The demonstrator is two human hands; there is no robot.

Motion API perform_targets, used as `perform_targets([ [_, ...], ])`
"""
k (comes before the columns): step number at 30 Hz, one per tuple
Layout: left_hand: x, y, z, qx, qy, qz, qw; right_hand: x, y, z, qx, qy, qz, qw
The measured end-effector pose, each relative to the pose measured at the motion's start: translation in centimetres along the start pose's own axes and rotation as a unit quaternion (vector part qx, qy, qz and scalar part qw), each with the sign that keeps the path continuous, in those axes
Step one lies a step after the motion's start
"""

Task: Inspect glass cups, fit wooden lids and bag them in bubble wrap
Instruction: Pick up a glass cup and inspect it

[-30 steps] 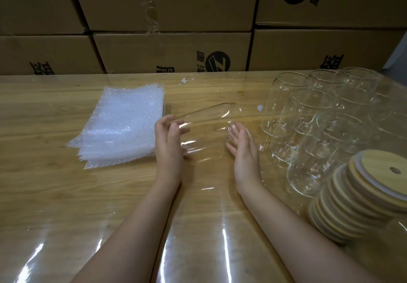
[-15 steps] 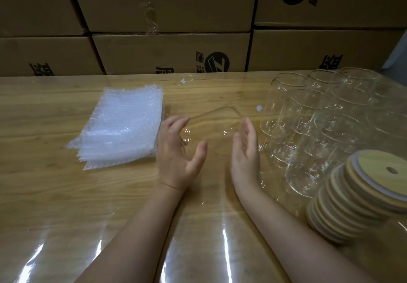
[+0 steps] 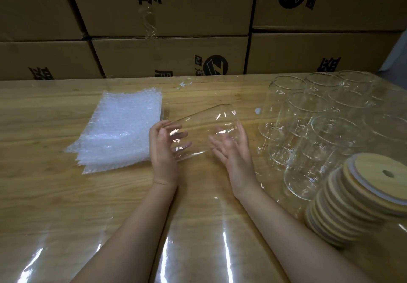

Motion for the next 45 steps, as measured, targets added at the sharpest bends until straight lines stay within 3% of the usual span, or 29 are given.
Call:
perform_targets([
  [4,0.2,0.4,0.6,0.040,-0.008,0.009,0.999,-0.4,0.1,-0.9,-0.051,-0.021,0.052,0.997],
  [9,-0.7,-0.2,0.9,0.046,0.086,0.089,0.991,-0.2,0.4,-1.1,-0.061,0.004,0.027,0.998],
  [12,-1.6,-1.1,0.6,-0.021,0.215,0.179,0.960,0.3,0.8,-1.2,-0.068,0.061,0.005,0.996],
  [15,-2.2,-1.8,0.4,-0.062,0.263,0.237,0.933,0.3,0.8,-1.1,-0.063,0.047,-0.008,0.997],
  [24,-3.9,-1.9,-1.7,-0.150,0.363,0.308,0.867,0.5,1.1,-1.3,-0.051,0.005,0.008,0.999],
  [29,-5.3,-2.3,-2.1,-0.127,0.442,0.285,0.841,0.1,0.2,-0.4,0.009,-0.026,-0.004,1.000],
  [32,-6.0,-2.7,-2.4,-0.119,0.447,0.237,0.855,-0.1,-0.4,0.0,0.052,-0.082,-0.007,0.995],
  [38,-5.2,-1.8,-2.7,0.001,0.243,0.146,0.959,-1.5,-1.3,1.2,0.135,-0.204,0.023,0.969],
  [45,-4.0,-0.7,-1.5,0.076,0.096,0.124,0.985,-1.8,-1.7,1.3,0.257,-0.371,0.029,0.892],
])
Point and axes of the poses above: each hand's wrist, its own y-axis towards the middle knuckle, its own x-axis out of the back of the hand, z = x × y, the point moved 2 cm from there along y, towards the middle knuckle, and after that the axes turned 10 degrees about z, right-handed, at the moved point
